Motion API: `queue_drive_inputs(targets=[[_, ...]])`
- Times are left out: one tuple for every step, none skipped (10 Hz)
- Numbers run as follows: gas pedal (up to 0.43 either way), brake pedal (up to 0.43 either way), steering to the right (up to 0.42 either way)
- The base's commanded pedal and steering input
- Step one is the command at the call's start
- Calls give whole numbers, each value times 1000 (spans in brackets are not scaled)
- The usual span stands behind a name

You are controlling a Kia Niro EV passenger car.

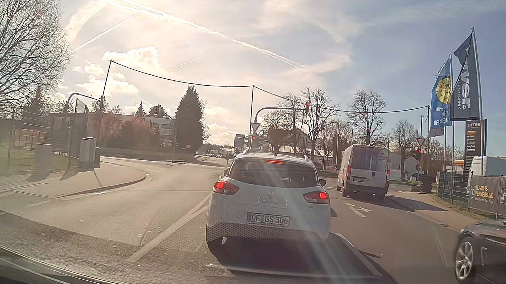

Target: Follow the waypoints while adhering to traffic rules and regulations

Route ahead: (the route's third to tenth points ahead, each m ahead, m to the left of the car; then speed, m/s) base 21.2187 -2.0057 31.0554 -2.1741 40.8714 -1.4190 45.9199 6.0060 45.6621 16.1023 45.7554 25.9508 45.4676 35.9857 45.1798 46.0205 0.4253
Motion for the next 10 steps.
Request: queue_drive_inputs(targets=[[0, 195, 9], [0, 195, 9], [0, 195, 9], [0, 195, 9], [0, 195, 9], [0, 195, 9], [0, 189, 9], [0, 189, 9], [0, 195, 9], [0, 195, 9]])
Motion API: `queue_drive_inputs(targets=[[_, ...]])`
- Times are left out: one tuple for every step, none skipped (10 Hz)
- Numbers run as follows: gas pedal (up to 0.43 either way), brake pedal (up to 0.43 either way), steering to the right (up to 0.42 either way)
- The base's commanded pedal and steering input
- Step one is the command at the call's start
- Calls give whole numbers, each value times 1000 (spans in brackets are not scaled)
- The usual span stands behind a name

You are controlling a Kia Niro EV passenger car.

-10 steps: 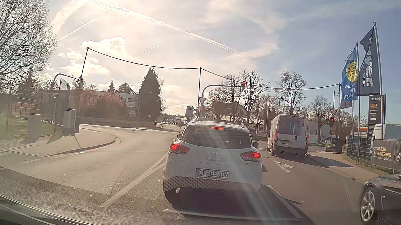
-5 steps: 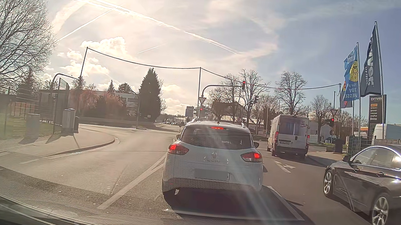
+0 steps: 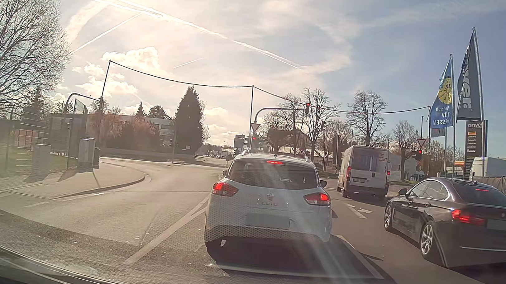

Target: Follow the waypoints while adhering to traffic rules and regulations

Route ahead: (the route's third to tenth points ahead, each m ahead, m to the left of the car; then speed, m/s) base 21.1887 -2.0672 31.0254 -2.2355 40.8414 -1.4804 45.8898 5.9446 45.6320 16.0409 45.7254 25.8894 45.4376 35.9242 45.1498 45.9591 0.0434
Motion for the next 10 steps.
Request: queue_drive_inputs(targets=[[0, 189, 9], [0, 189, 9], [0, 195, 9], [0, 195, 9], [0, 195, 9], [0, 195, 9], [0, 195, 9], [0, 195, 9], [0, 195, 9], [0, 195, 9]])
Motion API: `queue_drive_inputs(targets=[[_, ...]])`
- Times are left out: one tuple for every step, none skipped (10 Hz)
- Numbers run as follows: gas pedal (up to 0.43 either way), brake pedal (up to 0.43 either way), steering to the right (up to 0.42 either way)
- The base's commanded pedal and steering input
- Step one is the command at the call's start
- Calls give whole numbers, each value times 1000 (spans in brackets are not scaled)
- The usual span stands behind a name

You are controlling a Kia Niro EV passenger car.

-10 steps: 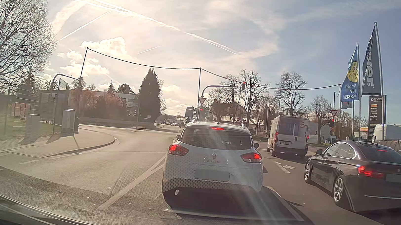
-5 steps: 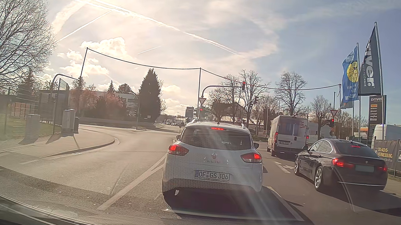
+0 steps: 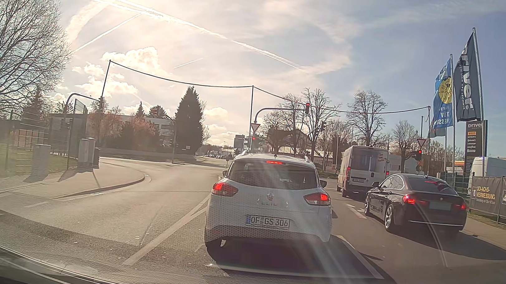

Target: Follow the waypoints while adhering to traffic rules and regulations

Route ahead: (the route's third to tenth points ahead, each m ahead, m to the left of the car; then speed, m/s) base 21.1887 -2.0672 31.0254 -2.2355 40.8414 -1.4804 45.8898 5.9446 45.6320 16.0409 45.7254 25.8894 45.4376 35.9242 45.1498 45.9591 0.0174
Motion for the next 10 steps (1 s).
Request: queue_drive_inputs(targets=[[0, 195, 9], [0, 195, 9], [0, 195, 9], [0, 195, 9], [0, 195, 9], [0, 195, 9], [0, 195, 9], [0, 201, 9], [0, 195, 9], [0, 195, 9]])
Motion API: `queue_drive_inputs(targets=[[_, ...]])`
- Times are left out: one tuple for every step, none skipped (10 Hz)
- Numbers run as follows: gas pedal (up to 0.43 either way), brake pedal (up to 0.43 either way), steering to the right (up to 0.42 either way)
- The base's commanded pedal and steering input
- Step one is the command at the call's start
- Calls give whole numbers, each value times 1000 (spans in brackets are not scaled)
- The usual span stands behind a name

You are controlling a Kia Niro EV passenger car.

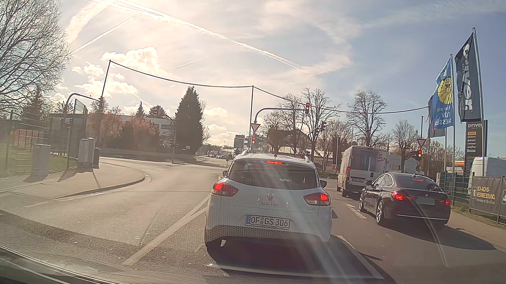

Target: Follow the waypoints while adhering to traffic rules and regulations

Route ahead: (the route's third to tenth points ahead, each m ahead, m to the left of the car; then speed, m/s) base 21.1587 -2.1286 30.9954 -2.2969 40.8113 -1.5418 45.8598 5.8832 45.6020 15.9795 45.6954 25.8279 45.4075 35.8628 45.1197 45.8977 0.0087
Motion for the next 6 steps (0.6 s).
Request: queue_drive_inputs(targets=[[0, 195, 9], [0, 195, 9], [0, 195, 9], [0, 201, 9], [0, 195, 9], [0, 201, 9]])
